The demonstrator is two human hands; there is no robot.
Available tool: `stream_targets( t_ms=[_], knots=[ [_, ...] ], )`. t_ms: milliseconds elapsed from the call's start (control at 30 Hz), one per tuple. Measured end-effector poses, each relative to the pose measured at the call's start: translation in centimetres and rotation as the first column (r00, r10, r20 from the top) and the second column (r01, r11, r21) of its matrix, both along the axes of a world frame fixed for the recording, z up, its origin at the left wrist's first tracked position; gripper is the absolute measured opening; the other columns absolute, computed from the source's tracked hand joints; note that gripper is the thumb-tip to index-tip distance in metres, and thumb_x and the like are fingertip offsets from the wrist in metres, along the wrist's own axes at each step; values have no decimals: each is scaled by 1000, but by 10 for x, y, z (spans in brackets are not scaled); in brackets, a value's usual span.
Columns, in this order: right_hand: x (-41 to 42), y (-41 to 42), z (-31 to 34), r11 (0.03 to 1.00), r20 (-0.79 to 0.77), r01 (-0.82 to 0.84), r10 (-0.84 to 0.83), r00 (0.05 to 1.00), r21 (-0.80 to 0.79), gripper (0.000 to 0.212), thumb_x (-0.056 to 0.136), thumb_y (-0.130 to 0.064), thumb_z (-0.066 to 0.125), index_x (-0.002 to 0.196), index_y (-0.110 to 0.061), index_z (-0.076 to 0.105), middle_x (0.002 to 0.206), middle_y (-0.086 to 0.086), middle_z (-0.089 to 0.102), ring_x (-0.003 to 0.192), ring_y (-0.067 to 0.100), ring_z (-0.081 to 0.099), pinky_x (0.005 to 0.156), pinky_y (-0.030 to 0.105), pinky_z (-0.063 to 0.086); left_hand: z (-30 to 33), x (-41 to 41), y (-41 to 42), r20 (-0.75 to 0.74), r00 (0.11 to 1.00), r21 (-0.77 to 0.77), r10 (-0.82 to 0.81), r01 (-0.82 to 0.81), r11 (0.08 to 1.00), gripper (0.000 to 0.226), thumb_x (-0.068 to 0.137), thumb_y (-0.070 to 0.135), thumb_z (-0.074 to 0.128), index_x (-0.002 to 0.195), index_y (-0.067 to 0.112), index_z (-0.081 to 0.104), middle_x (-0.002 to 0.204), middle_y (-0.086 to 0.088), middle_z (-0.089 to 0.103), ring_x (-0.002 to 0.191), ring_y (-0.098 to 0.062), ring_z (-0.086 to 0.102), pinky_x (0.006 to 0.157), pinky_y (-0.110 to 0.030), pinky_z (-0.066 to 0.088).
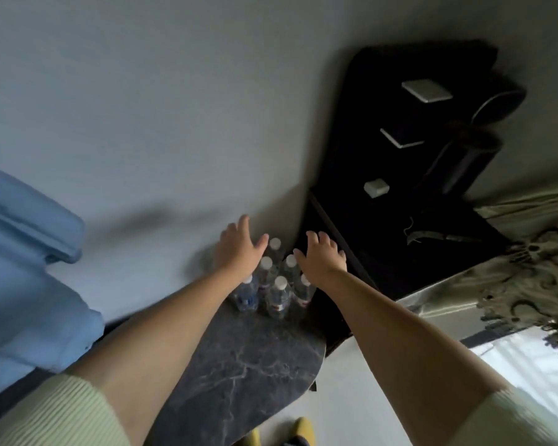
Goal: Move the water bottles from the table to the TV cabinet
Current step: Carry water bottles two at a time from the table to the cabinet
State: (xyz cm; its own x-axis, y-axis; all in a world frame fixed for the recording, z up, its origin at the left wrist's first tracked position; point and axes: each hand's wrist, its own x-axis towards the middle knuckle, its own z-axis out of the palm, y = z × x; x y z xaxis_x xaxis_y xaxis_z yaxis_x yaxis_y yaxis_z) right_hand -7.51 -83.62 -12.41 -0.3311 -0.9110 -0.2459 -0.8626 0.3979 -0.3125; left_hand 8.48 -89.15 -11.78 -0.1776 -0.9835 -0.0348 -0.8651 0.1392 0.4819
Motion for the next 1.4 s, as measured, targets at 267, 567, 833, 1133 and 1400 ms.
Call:
stream_targets(
  t_ms=[267, 567, 833, 1133, 1400],
  knots=[
    [21, -6, 56, 959, -200, -283, 282, 938, 25, 50, 101, -43, 33, 142, -16, 38, 150, 10, 33, 138, 29, 31, 115, 55, 19, 61, 44, 19, 231, 973, -169, -26, 66, 983, 56, 94, 53, 39, 138, 18, 37, 136, -13, 48, 124, -32, 45, 101, -47, 38],
    [50, 34, 69, 830, -201, -557, 551, 810, 31, 44, 98, -44, 34, 135, -20, 41, 141, 9, 41, 130, 27, 40, 107, 49, 29, 59, 69, 114, 109, 927, -28, 359, -359, 933, 60, 93, 57, 37, 138, 18, 35, 135, -14, 47, 125, -34, 43, 101, -48, 37],
    [135, 86, 68, 622, -171, -782, 777, 606, 54, 50, 100, -47, 31, 141, -18, 35, 144, 10, 39, 133, 29, 39, 108, 51, 31, 65, 133, 218, 90, 774, 7, 627, -630, 776, 53, 94, 52, 42, 132, 15, 44, 130, -17, 49, 121, -35, 46, 98, -45, 41],
    [256, 193, 71, 331, -91, -944, 940, 329, 6, 50, 98, -43, 38, 141, -19, 34, 146, 12, 40, 133, 31, 41, 107, 50, 30, 79, 219, 396, 169, 497, 33, 851, -866, 500, 62, 94, 56, 40, 142, 16, 38, 140, -15, 45, 130, -33, 42, 105, -45, 37],
    [321, 365, 81, 56, -60, -997, 996, 59, -47, 53, 97, -47, 38, 141, -18, 35, 144, 14, 42, 131, 34, 43, 105, 50, 34, 94, 240, 598, 130, 177, 16, 976, -984, 176, 53, 95, 52, 40, 132, 15, 43, 131, -17, 49, 124, -33, 46, 102, -46, 40]
  ],
)
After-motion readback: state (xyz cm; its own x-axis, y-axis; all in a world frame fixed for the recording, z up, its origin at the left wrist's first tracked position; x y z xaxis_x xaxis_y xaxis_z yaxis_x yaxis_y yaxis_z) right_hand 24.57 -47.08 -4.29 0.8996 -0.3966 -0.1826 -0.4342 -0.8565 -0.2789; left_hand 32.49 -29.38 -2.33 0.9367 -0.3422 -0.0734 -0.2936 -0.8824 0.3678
